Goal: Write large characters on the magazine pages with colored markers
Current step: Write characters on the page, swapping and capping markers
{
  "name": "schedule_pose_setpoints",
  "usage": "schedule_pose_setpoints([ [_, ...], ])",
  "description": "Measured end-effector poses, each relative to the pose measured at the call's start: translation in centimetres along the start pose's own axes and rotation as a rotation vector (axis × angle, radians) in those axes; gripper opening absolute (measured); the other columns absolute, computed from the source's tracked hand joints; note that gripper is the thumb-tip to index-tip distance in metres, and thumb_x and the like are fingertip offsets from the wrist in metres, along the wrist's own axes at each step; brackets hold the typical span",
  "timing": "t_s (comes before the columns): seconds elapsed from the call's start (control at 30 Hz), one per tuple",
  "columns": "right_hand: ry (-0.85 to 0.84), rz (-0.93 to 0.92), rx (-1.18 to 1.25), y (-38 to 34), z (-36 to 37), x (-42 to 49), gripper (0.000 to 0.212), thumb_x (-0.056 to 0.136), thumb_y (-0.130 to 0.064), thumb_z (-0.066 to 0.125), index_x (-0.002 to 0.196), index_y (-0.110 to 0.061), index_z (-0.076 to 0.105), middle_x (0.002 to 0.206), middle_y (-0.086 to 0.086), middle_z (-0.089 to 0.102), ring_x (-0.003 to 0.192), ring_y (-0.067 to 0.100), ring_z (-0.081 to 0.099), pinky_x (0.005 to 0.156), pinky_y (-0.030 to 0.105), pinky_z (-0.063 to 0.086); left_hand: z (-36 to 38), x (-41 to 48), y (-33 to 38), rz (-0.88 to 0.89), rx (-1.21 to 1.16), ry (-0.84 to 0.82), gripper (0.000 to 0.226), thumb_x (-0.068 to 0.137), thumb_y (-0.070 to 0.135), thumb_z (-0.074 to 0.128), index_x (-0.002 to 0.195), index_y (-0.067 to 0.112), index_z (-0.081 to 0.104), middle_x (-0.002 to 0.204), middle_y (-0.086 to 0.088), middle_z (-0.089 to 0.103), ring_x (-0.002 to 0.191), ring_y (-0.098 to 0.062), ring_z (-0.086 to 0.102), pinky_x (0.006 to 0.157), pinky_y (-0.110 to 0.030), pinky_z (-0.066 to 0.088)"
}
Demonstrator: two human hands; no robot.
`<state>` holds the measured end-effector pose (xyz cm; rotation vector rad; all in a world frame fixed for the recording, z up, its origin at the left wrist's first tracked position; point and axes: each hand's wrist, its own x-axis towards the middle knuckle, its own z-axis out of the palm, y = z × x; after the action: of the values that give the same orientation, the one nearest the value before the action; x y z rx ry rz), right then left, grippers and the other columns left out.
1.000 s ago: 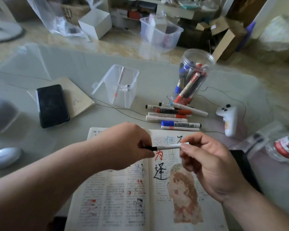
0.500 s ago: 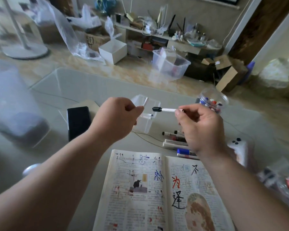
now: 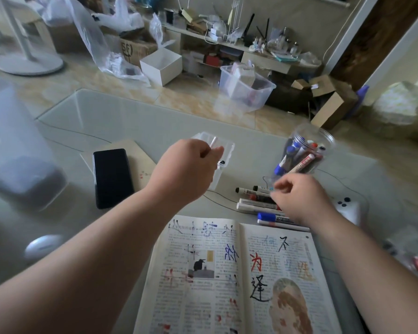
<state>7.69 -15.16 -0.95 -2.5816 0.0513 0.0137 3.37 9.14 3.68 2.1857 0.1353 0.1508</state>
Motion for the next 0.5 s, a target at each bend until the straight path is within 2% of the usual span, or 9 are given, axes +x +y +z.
schedule_pose_setpoints([
  [0.07, -0.122, 0.027, -0.232, 2.4, -0.1, -0.8, 0.01, 0.086, -0.021, 0.068, 0.079, -0.028, 0.066, 0.083, -0.008, 0.069, 0.079, 0.018, 0.065, 0.065, 0.026, 0.045, 0.5, -0.2, 0.0, 0.022, 0.043, -0.027, 0.044, 0.099, 0.04, 0.054, 0.074, 0.006, 0.068, 0.068, -0.009, 0.071, 0.064, -0.029, 0.067, 0.067, -0.043, 0.058],
  [0.17, -0.219, -0.007, -0.52, 4.6, -0.1, -1.8, 0.012, 0.085, -0.025, 0.06, 0.076, -0.033, 0.061, 0.088, -0.011, 0.066, 0.081, 0.014, 0.059, 0.059, 0.024, 0.04, 1.3, -0.7, 0.0, 0.044, 0.083, -0.059, 0.044, 0.098, 0.041, 0.056, 0.073, 0.007, 0.067, 0.069, -0.01, 0.071, 0.064, -0.031, 0.066, 0.065, -0.044, 0.058],
  [0.23, -0.262, -0.039, -0.576, 5.3, 0.1, -2.1, 0.012, 0.085, -0.025, 0.057, 0.078, -0.034, 0.06, 0.09, -0.012, 0.064, 0.082, 0.013, 0.058, 0.058, 0.025, 0.038, 1.7, -0.9, 0.1, 0.051, 0.095, -0.08, 0.045, 0.098, 0.042, 0.056, 0.074, 0.006, 0.067, 0.071, -0.011, 0.071, 0.066, -0.032, 0.066, 0.066, -0.045, 0.058],
  [0.37, -0.273, -0.093, -0.631, 6.4, 0.6, -1.8, 0.018, 0.088, -0.028, 0.054, 0.096, -0.035, 0.068, 0.101, -0.013, 0.059, 0.093, 0.016, 0.058, 0.072, 0.029, 0.047, 2.6, -1.4, 0.3, 0.07, 0.136, -0.14, 0.048, 0.099, 0.045, 0.053, 0.071, 0.008, 0.066, 0.068, -0.008, 0.071, 0.063, -0.028, 0.066, 0.062, -0.043, 0.058],
  [0.5, -0.283, -0.097, -0.689, 6.2, 0.8, -1.2, 0.014, 0.09, -0.026, 0.052, 0.087, -0.03, 0.066, 0.094, -0.011, 0.064, 0.087, 0.017, 0.061, 0.066, 0.029, 0.047, 3.1, -1.5, 0.1, 0.077, 0.16, -0.163, 0.048, 0.098, 0.046, 0.055, 0.072, 0.007, 0.066, 0.069, -0.008, 0.07, 0.064, -0.03, 0.066, 0.062, -0.043, 0.057],
])
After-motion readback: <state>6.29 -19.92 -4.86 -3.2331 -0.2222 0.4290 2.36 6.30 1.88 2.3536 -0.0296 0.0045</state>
